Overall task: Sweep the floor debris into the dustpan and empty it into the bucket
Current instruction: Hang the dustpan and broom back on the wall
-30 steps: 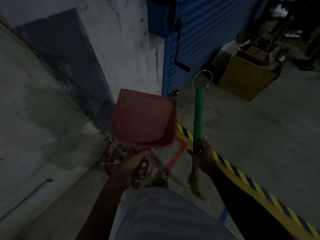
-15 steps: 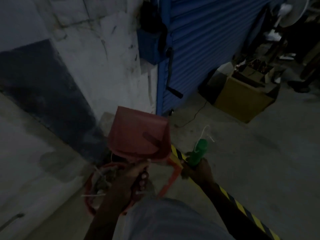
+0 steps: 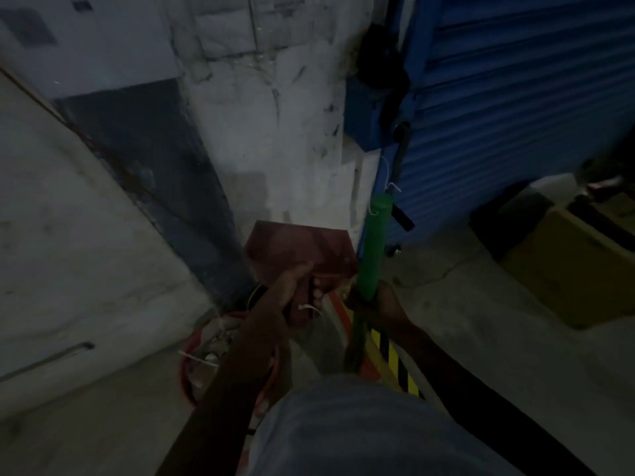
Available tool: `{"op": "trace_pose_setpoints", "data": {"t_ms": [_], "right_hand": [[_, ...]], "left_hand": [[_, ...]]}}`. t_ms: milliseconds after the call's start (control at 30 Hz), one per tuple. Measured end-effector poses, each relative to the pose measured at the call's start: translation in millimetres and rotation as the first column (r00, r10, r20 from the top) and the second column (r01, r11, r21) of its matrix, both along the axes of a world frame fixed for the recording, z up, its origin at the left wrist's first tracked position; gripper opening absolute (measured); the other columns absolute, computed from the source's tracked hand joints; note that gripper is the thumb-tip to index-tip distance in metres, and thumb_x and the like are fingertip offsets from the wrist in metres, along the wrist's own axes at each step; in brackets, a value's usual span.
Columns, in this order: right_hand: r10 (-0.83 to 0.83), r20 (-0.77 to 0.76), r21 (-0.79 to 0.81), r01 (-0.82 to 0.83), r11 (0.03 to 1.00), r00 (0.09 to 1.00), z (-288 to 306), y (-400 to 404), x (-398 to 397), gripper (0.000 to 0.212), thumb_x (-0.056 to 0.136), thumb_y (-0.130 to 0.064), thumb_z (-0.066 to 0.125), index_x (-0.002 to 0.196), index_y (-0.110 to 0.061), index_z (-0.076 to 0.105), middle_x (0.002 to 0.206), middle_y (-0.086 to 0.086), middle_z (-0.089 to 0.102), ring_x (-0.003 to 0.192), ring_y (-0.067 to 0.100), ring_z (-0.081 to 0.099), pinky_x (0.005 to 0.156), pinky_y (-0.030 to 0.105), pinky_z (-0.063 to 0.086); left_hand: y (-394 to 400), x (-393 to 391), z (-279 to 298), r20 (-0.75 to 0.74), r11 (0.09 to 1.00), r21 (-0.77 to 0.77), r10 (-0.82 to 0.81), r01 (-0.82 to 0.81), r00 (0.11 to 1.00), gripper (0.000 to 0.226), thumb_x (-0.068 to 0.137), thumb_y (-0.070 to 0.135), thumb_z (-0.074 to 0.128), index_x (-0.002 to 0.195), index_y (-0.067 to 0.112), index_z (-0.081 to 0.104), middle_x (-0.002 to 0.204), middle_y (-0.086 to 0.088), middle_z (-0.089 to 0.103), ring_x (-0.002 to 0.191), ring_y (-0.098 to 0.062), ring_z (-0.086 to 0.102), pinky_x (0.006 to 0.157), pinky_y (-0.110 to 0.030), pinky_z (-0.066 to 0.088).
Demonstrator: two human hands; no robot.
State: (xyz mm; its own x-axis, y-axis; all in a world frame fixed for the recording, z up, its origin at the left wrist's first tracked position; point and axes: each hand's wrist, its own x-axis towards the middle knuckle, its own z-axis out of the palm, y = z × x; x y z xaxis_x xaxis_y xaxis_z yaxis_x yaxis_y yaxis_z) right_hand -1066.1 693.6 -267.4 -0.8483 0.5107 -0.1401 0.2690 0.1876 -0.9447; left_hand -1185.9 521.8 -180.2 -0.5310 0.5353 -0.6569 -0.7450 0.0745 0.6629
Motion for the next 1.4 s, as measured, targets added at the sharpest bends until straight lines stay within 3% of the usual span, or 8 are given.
{"op": "trace_pose_setpoints", "data": {"t_ms": [133, 400, 567, 767, 900, 1100, 1200, 1400], "right_hand": [[0.043, -0.029, -0.079, -0.045, 0.996, 0.999, 17.4, 23.2, -19.4, 0.038, 0.086, 0.014, 0.065, 0.078, -0.023, 0.060, 0.052, -0.019, 0.063, 0.055, -0.012, 0.059, 0.056, 0.016, 0.045], [-0.008, -0.137, 0.006, 0.009, 1.000, 0.991, 7.9, 67.5, -23.4, 0.019, 0.084, -0.017, 0.079, 0.080, -0.031, 0.066, 0.072, -0.018, 0.066, 0.070, -0.003, 0.064, 0.062, 0.017, 0.050], [0.055, -0.020, 0.032, -0.054, 0.998, 0.998, 9.6, 77.3, -37.1, 0.023, 0.089, -0.027, 0.075, 0.101, -0.009, 0.071, 0.093, 0.010, 0.070, 0.085, 0.023, 0.067, 0.075, 0.026, 0.052], [0.072, -0.035, 0.049, -0.070, 0.996, 0.997, 11.1, 80.2, -47.8, 0.014, 0.090, -0.024, 0.074, 0.098, -0.016, 0.066, 0.078, -0.007, 0.063, 0.072, 0.010, 0.062, 0.053, 0.005, 0.043], [0.055, -0.033, 0.003, -0.055, 0.998, 0.998, 16.6, 78.5, -65.5, 0.016, 0.085, -0.030, 0.077, 0.091, -0.025, 0.064, 0.087, -0.001, 0.069, 0.085, 0.023, 0.069, 0.075, 0.036, 0.059], [0.039, -0.010, 0.067, -0.038, 0.997, 0.999, 15.5, 82.4, -91.0, 0.038, 0.080, -0.037, 0.080, 0.097, -0.005, 0.070, 0.095, 0.010, 0.073, 0.090, 0.027, 0.070, 0.081, 0.044, 0.060], [0.099, -0.012, 0.044, -0.099, 0.994, 0.995, 26.8, 71.0, -98.1, 0.042, 0.082, -0.040, 0.078, 0.108, -0.008, 0.069, 0.099, 0.005, 0.072, 0.093, 0.021, 0.070, 0.085, 0.038, 0.059], [0.171, -0.062, 0.107, -0.164, 0.981, 0.983, 45.4, 44.1, -122.1, 0.041, 0.084, -0.041, 0.077, 0.109, -0.011, 0.068, 0.094, 0.002, 0.072, 0.089, 0.020, 0.070, 0.077, 0.034, 0.060]], "left_hand": [[17.3, 24.8, 26.0, 0.037, 0.995, 0.066, 0.076, -0.079, 0.996, 0.035, 0.092, 0.036, 0.066, 0.095, 0.001, 0.066, 0.066, -0.011, 0.066, 0.049, -0.019, 0.061, 0.045, -0.025, 0.050], [11.7, 77.2, 76.4, -0.285, 0.963, -0.091, 0.218, -0.253, 0.933, 0.033, 0.093, 0.034, 0.064, 0.077, 0.010, 0.079, 0.084, -0.018, 0.073, 0.059, -0.019, 0.067, 0.054, -0.026, 0.055], [13.8, 108.0, 115.3, -0.585, 0.909, 0.090, 0.379, -0.407, 0.717, 0.018, 0.070, 0.012, 0.077, 0.069, 0.029, 0.081, 0.078, -0.019, 0.075, 0.063, -0.023, 0.070, 0.061, -0.031, 0.055], [5.6, 83.0, 130.2, -0.848, 0.978, 0.125, 0.193, -0.167, 0.493, 0.038, 0.082, -0.008, 0.066, 0.119, -0.004, 0.069, 0.115, -0.018, 0.073, 0.111, -0.029, 0.070, 0.090, -0.034, 0.057], [8.1, 43.0, 131.6, -0.975, 0.993, -0.070, -0.050, -0.090, 0.215, 0.062, 0.082, -0.024, 0.049, 0.135, 0.006, 0.059, 0.139, -0.010, 0.060, 0.133, -0.022, 0.055, 0.108, -0.038, 0.048], [16.1, -15.4, 153.7, -0.978, 0.839, -0.117, -0.189, -0.532, -0.083, 0.034, 0.086, -0.005, 0.070, 0.120, -0.003, 0.068, 0.116, -0.023, 0.069, 0.104, -0.021, 0.065, 0.091, -0.003, 0.041], [5.5, -44.4, 166.0, -0.890, 0.781, -0.046, -0.316, -0.623, -0.330, 0.024, 0.086, 0.013, 0.065, 0.100, -0.002, 0.078, 0.094, -0.018, 0.076, 0.080, -0.029, 0.075, 0.076, -0.025, 0.054], [-1.3, -84.3, 177.2, -0.764, 0.761, 0.049, -0.388, -0.646, -0.515, 0.023, 0.089, 0.016, 0.064, 0.096, -0.003, 0.077, 0.087, -0.019, 0.076, 0.067, -0.032, 0.074, 0.057, -0.045, 0.062]]}}
